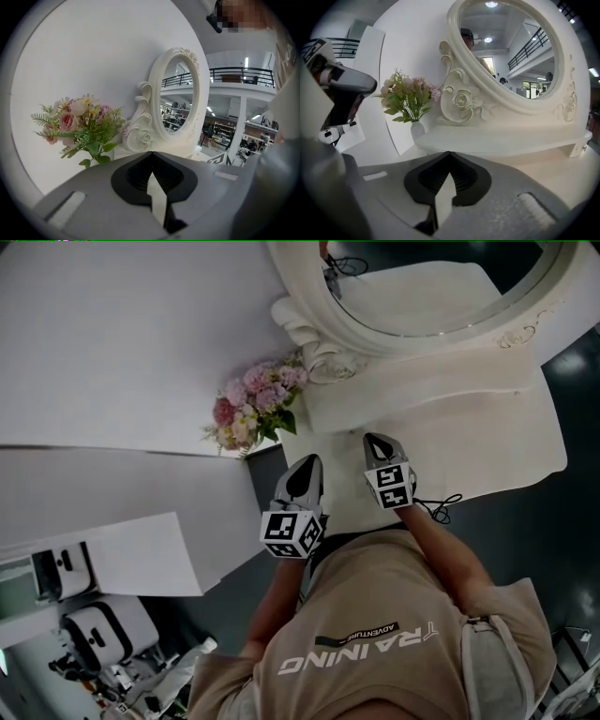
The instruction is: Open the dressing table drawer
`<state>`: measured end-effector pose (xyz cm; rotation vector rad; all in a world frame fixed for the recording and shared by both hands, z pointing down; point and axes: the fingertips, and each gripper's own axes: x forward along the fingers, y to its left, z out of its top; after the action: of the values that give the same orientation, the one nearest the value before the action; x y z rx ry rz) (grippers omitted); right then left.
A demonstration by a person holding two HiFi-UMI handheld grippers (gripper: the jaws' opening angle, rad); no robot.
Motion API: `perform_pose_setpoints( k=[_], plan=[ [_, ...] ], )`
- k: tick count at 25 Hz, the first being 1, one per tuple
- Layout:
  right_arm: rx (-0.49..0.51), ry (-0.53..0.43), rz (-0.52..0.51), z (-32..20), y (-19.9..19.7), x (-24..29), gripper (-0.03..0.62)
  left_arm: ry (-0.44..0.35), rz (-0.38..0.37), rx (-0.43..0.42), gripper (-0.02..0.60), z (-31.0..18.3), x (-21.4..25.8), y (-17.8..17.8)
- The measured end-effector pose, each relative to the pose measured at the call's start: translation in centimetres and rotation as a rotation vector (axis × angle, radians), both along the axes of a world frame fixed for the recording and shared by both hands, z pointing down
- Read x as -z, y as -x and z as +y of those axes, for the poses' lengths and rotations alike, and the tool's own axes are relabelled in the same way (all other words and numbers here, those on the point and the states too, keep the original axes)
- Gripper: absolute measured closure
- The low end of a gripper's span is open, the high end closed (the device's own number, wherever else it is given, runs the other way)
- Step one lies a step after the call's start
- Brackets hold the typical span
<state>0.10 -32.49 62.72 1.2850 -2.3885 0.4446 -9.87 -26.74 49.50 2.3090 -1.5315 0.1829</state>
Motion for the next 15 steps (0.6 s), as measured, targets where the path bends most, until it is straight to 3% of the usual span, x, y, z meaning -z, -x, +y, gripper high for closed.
perform_pose_setpoints(
  k=[4,6,15],
  plan=[
    [-0.003,0.057,0.003,-0.5,1.4,-1.9,0.589,0.012,-0.003,0.016,0.563,0.3,-0.3,0.5],
    [0.002,0.078,0.018,-0.7,2.0,-3.1,0.545,0.022,-0.003,0.021,0.563,0.5,-0.5,0.7],
    [-0.034,0.158,0.044,-2.0,3.6,-5.9,0.476,0.065,0.003,0.014,0.563,0.1,-1.9,0.7]
  ],
)
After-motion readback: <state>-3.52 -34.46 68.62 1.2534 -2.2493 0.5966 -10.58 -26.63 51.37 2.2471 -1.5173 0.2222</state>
